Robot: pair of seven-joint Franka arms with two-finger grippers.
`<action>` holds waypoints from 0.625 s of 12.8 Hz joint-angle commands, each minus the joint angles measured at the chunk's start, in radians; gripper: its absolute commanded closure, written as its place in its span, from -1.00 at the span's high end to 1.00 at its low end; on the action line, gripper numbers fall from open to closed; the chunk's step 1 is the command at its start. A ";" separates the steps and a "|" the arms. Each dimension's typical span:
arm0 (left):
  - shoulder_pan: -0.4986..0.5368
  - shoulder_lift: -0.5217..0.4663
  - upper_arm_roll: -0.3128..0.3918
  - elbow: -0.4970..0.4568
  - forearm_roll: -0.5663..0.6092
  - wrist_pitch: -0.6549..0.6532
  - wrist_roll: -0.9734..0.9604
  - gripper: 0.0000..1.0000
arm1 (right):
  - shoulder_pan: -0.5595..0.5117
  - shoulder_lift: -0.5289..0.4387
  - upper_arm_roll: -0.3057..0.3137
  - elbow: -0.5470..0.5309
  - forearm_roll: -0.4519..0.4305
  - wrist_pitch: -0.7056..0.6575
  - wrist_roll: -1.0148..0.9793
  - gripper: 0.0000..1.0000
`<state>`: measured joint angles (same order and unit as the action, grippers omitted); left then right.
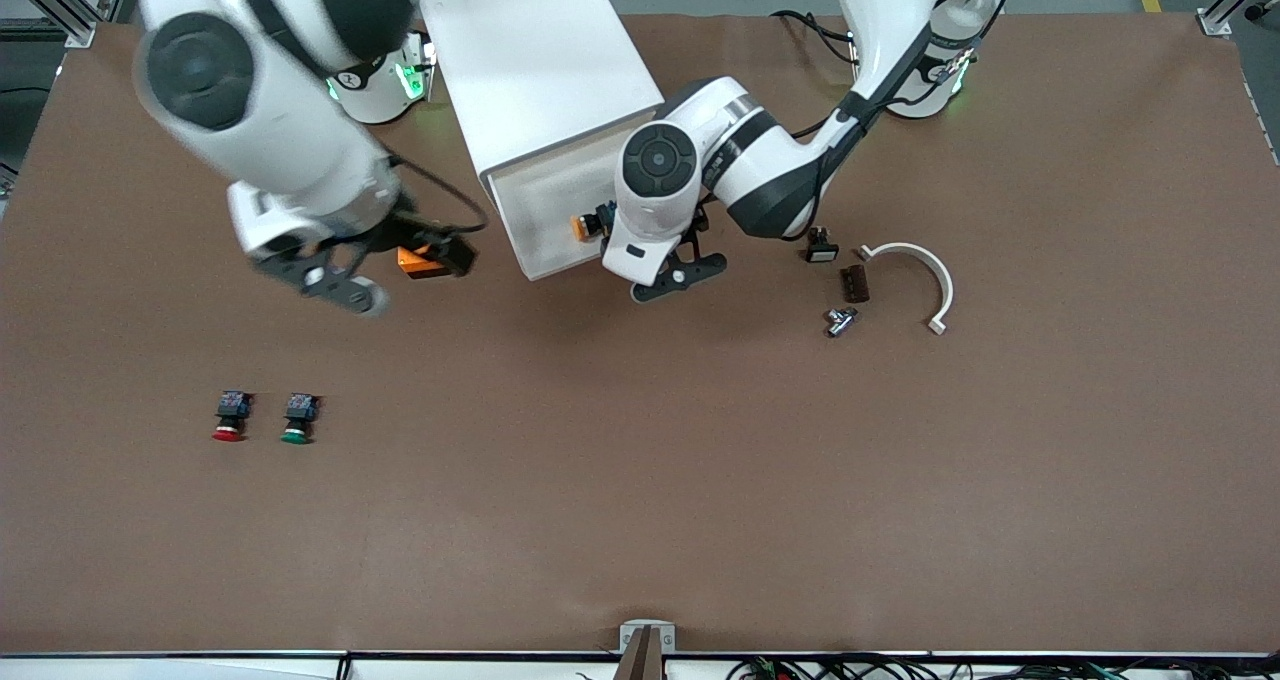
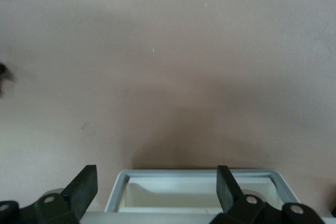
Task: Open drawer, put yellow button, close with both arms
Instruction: 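Push the drawer shut with the left gripper while the right gripper withdraws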
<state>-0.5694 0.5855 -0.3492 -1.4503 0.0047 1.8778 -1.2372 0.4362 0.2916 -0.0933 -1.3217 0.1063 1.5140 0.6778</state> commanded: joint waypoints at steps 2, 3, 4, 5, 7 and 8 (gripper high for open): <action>-0.073 -0.004 -0.014 -0.005 -0.032 -0.008 -0.099 1.00 | -0.224 -0.016 0.021 -0.008 -0.042 -0.003 -0.365 1.00; -0.096 -0.003 -0.017 -0.009 -0.037 -0.008 -0.122 1.00 | -0.288 -0.012 0.023 -0.008 -0.040 0.001 -0.447 1.00; -0.113 -0.004 -0.019 -0.012 -0.047 -0.008 -0.146 1.00 | -0.350 -0.009 0.023 -0.007 -0.040 0.005 -0.519 1.00; -0.128 -0.004 -0.025 -0.016 -0.057 -0.009 -0.168 1.00 | -0.413 -0.008 0.024 -0.005 -0.037 0.011 -0.600 1.00; -0.153 -0.003 -0.027 -0.022 -0.077 -0.009 -0.201 1.00 | -0.500 -0.005 0.024 -0.005 -0.040 0.012 -0.700 1.00; -0.165 -0.003 -0.027 -0.024 -0.092 -0.009 -0.208 1.00 | -0.540 -0.002 0.024 -0.005 -0.042 0.014 -0.728 1.00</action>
<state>-0.7177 0.5867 -0.3673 -1.4688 -0.0443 1.8717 -1.4147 -0.0413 0.2929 -0.0953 -1.3221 0.0728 1.5214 -0.0025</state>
